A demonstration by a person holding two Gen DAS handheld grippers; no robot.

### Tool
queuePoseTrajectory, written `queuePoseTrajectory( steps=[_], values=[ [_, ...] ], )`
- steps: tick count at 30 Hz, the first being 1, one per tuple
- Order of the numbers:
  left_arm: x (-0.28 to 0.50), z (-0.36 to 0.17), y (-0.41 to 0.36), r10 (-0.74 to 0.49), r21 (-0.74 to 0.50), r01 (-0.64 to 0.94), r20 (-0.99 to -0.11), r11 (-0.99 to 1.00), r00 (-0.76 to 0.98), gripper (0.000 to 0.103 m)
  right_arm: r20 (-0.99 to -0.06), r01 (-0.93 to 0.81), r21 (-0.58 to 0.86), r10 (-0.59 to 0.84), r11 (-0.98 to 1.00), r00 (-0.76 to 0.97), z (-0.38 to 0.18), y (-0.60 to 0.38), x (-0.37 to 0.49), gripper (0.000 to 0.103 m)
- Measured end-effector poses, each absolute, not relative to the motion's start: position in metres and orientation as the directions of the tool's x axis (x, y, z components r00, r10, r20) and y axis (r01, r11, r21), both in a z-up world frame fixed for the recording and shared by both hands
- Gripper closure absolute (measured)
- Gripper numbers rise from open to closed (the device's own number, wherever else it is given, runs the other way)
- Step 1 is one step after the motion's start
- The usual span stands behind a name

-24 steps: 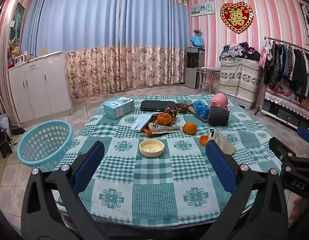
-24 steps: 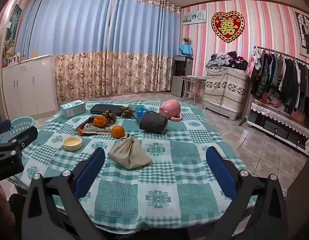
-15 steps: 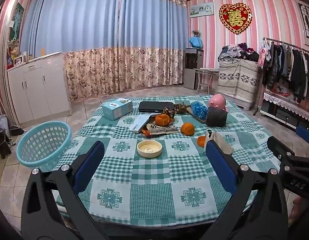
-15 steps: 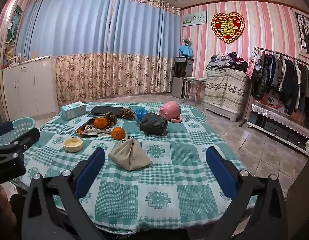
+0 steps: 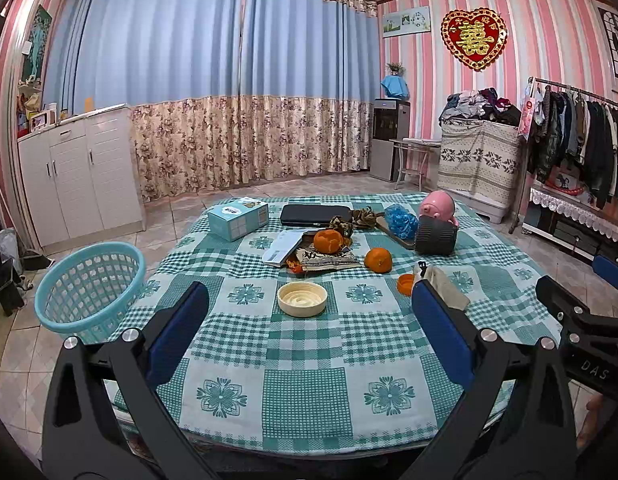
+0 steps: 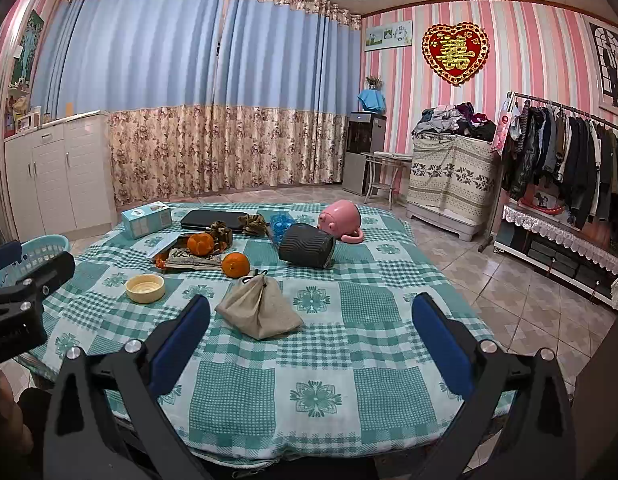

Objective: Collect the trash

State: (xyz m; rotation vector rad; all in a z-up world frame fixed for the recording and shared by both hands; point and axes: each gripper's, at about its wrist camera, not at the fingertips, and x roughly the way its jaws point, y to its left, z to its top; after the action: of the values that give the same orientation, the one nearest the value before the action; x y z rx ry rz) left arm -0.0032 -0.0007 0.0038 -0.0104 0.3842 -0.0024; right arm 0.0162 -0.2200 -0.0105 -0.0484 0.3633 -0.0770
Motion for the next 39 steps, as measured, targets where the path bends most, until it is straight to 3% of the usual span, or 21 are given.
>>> queuePoseTrajectory(
  steps=[39],
  values=[
    [-0.0051,0.0047,-0.0002,-0.003,-0.011,-0.001,-0.371,1.0,0.929,0.005,-0.354,0.068,-0.062,-0.086,0.996,0.931,-0.0144,-0.2189,0.0179,0.004]
  ],
)
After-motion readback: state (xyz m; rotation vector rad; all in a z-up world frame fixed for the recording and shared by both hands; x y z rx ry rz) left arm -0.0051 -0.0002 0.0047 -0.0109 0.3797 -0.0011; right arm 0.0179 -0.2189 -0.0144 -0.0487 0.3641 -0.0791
